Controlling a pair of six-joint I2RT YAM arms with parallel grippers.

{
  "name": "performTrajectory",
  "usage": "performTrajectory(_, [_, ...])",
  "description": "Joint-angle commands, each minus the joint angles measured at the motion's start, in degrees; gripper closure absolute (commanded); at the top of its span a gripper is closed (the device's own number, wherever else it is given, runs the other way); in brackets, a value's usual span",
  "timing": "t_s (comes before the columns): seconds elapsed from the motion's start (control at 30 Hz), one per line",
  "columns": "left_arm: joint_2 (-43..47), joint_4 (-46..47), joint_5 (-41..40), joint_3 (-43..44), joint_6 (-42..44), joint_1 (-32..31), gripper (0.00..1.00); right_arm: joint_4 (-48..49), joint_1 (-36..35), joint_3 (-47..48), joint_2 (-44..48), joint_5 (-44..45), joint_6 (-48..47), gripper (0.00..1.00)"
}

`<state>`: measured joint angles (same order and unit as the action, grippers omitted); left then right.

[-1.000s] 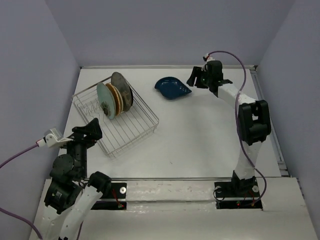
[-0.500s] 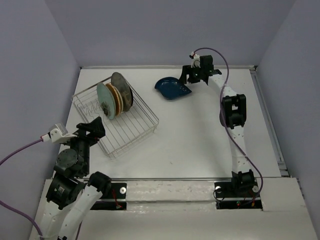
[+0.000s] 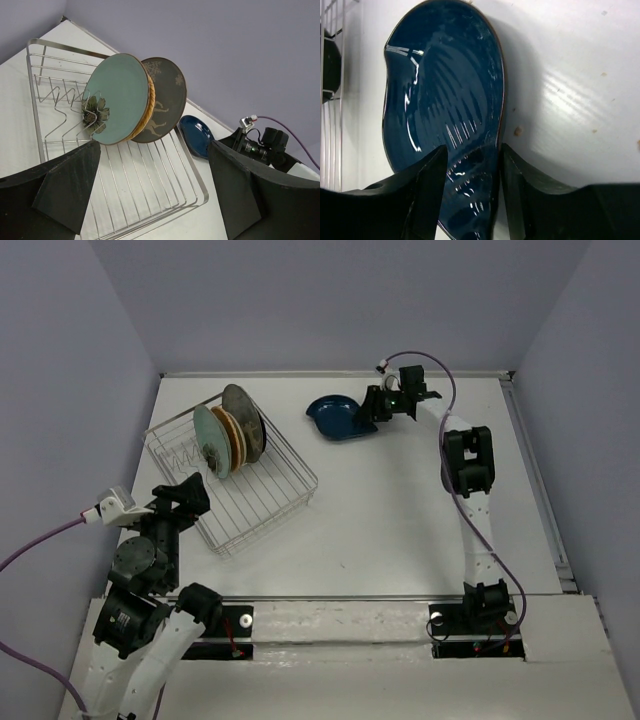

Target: Load the plates into the dish rack

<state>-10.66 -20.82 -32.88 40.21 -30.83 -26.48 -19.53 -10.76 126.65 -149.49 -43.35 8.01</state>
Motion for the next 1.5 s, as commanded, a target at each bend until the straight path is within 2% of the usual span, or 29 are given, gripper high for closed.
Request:
performTrajectory(0.0, [-0.4, 2.6, 0.5, 0.3, 1.0, 0.7, 0.01, 1.3, -0.2, -7.7, 3.5, -3.1, 2.4, 0.65])
performTrajectory(0.13, [-0.3, 2.3, 0.7, 0.2, 0.8, 1.1, 0.01, 2.9, -0.2, -12.2, 6.8, -0.7, 2.5, 0.93])
performTrajectory(0.3, [-0.2, 2.8, 1.8, 0.0, 0.9, 1.8, 0.01, 11.8, -0.2, -22.2, 18.3, 6.4, 8.8, 0.93])
performTrajectory(0.37, [-0.4, 3.5, 2.5, 0.0, 1.3, 2.1, 0.01, 13.3, -0.7, -27.0, 26.6, 12.0, 12.1, 0.93])
performTrajectory(0.4, [-0.6, 3.8, 2.6, 0.0, 1.5, 2.2, 0.01, 13.8, -1.3, -29.8, 29.7, 18.0, 13.0, 0.93])
performTrajectory(0.53, [-1.1, 4.7, 4.1, -0.1, 1.9, 2.4, 0.01, 13.6, -4.3, -34.1, 44.7, 32.0, 14.3, 0.93])
performTrajectory(0.6, [-0.9, 5.3, 4.9, 0.0, 2.1, 2.3, 0.01, 13.3, -7.7, -35.7, 51.8, 40.1, 14.3, 0.93])
performTrajectory(0.73, [0.1, 5.5, 6.7, 1.1, 0.8, 2.3, 0.01, 12.1, -17.3, -34.1, 57.4, 54.2, 11.9, 0.93])
performTrajectory(0.77, [0.5, 5.5, 7.1, 1.5, 0.6, 2.3, 0.01, 12.2, -21.6, -32.5, 57.6, 56.9, 11.9, 0.93])
performTrajectory(0.9, [0.5, 6.3, 9.0, 6.2, -0.2, 2.2, 0.01, 12.8, -31.4, -26.2, 55.1, 67.8, 11.8, 0.93])
performTrajectory(1.0, [-0.5, 6.9, 9.7, 10.8, 0.6, 2.1, 0.01, 13.8, -36.9, -21.3, 49.8, 71.8, 10.8, 0.93])
performTrajectory(1.1, [-1.3, 6.9, 9.2, 15.5, 1.8, 1.6, 0.01, 14.8, -44.8, -10.4, 41.9, 76.6, 9.7, 0.93])
performTrajectory(1.33, [-1.5, 5.7, 9.9, 22.2, 5.6, 0.3, 0.01, 15.0, -52.0, 11.0, 21.4, 79.3, 8.0, 0.93])
performTrajectory(1.37, [-1.3, 5.4, 9.9, 22.5, 6.1, 0.0, 0.01, 15.1, -53.3, 16.0, 19.2, 80.1, 6.1, 0.93])
performTrajectory(1.47, [-0.5, 3.2, 8.7, 22.2, 6.7, -0.6, 0.01, 18.9, -55.1, 22.7, 11.2, 84.3, -0.8, 0.93])
